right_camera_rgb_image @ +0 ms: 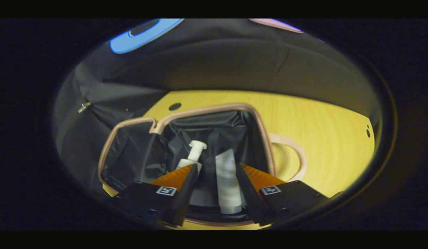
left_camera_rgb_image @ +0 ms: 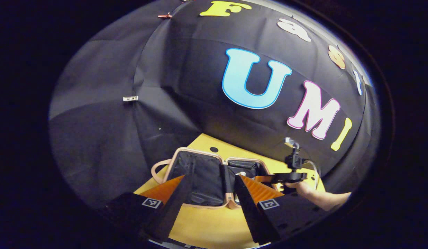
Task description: First open the suitcase, pack the skin care products into it, and then close the suitcase.
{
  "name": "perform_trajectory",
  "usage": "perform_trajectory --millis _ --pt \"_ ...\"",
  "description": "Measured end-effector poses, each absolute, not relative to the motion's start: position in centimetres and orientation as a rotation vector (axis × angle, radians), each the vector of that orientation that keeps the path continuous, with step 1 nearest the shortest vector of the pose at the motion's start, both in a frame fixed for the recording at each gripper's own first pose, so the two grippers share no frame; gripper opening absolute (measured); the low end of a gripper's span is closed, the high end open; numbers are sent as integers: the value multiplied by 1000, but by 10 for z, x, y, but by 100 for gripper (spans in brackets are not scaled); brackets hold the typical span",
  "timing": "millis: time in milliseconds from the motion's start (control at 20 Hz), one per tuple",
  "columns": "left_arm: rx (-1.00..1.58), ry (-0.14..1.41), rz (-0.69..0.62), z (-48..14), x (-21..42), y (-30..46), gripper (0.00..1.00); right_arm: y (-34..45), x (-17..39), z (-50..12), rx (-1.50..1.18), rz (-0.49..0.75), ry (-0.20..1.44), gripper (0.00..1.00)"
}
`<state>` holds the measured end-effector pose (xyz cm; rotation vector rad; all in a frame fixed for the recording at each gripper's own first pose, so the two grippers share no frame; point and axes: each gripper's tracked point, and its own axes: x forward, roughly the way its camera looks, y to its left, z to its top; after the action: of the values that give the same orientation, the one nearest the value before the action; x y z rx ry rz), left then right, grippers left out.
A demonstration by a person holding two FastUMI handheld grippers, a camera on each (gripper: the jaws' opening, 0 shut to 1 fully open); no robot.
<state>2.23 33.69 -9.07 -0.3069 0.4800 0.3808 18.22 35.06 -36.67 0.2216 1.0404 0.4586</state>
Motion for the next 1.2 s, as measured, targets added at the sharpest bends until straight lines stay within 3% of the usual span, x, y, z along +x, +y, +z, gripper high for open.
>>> perform_trajectory --millis 50,100,200,250,650,950,1200 --pt "-287 481 396 -101 23 346 89 341 184 -348 240 441 985 74" --pt "-273 482 406 -111 28 356 96 328 185 -325 265 423 931 89" --pt "-279 474 409 -125 37 372 97 296 188 -281 308 370 819 87" --pt "-282 462 410 -128 42 380 97 276 187 -257 311 341 761 98" --pt "-230 535 450 -184 87 470 97 119 167 -86 192 144 326 98" --pt "-345 766 477 -273 93 537 97 52 126 6 43 76 148 97" --pt "-516 881 457 -327 100 557 96 37 102 33 74 41 101 97"
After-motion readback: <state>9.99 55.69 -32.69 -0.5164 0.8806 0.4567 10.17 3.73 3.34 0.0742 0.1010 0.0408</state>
